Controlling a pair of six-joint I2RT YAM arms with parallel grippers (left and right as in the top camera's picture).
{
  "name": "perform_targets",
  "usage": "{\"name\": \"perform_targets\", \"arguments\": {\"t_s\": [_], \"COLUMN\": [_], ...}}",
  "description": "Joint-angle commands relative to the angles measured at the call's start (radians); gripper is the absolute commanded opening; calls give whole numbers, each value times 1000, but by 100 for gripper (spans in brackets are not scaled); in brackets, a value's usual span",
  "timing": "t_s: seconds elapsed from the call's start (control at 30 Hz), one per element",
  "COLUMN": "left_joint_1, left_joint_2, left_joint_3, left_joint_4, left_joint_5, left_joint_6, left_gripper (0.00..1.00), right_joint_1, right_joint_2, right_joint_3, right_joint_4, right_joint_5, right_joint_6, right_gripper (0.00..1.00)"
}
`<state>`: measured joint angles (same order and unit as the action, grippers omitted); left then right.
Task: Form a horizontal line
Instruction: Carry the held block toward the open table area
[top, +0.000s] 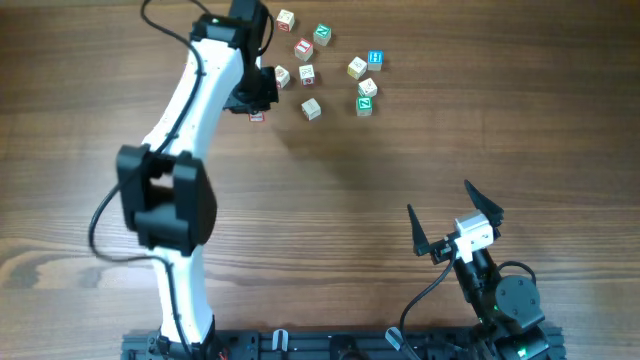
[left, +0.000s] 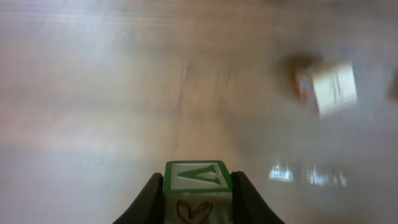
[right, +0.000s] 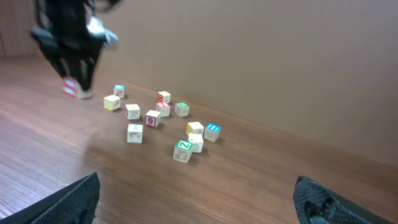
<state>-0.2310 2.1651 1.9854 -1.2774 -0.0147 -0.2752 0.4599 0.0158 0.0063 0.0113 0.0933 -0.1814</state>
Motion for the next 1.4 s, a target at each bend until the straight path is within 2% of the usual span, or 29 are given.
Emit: {"name": "perform_targets", "arguments": {"t_s": [0.0, 0.23, 0.43, 0.57, 0.63, 0.8, 0.9, 0.93, 1.03, 1.17, 1.37], "left_joint_1": [0, -1, -4, -48, -90, -182, -183, -183, -183, -169, -130], "left_joint_2": [-214, -475, -627, -684, -684, -678, -678, -678, -674, -621, -519], "left_joint_3": [8, 8, -67, -201, -292, -577, -711, -811, -958, -1019, -1019], "left_joint_4": [-92, -409, -407, -401, -345, -77, 86, 229, 464, 543, 564], "left_joint_5": [-13, -13, 19, 18, 18, 13, -16, -71, -120, -204, -203], "left_joint_6": [-2, -2, -51, -74, -74, -138, -138, -137, -138, -156, -156], "left_gripper": [4, 4, 4, 4, 4, 4, 4, 7, 10, 9, 7], "right_joint_1": [0, 0, 0, 0, 0, 0, 0, 0, 0, 0, 0], "right_joint_2": [-5, -5, -5, -5, -5, -5, -5, -5, -5, -5, -5], "right_joint_3": [-1, -1, -1, -1, -1, -1, -1, -1, -1, -1, -1], "right_joint_4": [3, 3, 3, 3, 3, 3, 3, 3, 3, 3, 3], "right_joint_5": [-5, -5, -5, -5, -5, -5, -5, -5, -5, -5, -5], "right_joint_6": [-2, -2, -2, -2, -2, -2, -2, -2, -2, -2, -2], "right_gripper": [100, 100, 100, 100, 100, 100, 100, 100, 100, 100, 100]}}
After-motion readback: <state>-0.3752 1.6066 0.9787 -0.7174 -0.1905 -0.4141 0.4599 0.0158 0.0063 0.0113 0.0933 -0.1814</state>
